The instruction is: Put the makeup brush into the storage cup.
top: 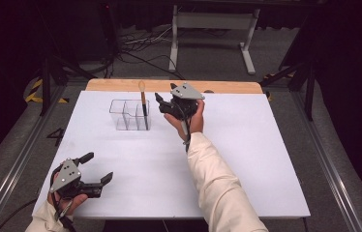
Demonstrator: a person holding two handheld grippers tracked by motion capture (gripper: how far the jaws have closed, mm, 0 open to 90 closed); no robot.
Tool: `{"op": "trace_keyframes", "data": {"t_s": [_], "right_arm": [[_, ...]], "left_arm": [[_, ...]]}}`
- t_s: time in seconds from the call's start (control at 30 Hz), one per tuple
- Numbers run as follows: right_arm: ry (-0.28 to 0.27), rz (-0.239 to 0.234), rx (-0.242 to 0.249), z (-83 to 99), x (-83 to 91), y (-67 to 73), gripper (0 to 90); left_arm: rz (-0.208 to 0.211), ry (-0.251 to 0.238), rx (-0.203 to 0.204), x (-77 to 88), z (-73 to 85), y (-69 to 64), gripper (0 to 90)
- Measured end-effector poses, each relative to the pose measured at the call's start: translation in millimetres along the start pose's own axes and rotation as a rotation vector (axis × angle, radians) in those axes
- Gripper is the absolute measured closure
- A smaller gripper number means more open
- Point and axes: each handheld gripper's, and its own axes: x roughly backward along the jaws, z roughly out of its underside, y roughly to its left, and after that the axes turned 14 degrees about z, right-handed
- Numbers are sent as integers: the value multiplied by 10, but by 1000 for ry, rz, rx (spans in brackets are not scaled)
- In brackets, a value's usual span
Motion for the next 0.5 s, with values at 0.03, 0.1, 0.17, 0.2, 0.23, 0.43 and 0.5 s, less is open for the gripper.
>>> {"op": "trace_keyframes", "data": {"t_s": [0.03, 0.1, 0.17, 0.2, 0.23, 0.43, 0.5], "right_arm": [[1, 1, 5, -5, 20, -13, 362], [-3, 4, 8, -7, 31, -20, 360], [-8, 8, 9, -16, 78, -58, 349], [-8, 12, 15, -17, 89, -65, 346], [-8, 15, 18, -17, 100, -73, 341], [-11, 29, 42, -21, 177, -95, 310], [-14, 34, 57, -28, 211, -98, 297]], "left_arm": [[0, 2, 0, -4, 1, -1, 74], [1, 6, -2, -9, 2, -2, 74], [-4, 3, -5, -9, 4, -2, 74], [-5, -1, -1, -1, 4, -4, 74], [-6, 0, -2, 1, 5, -4, 74], [-4, 6, -5, -9, 5, -12, 73], [-2, 7, -4, -9, 6, -13, 73]]}}
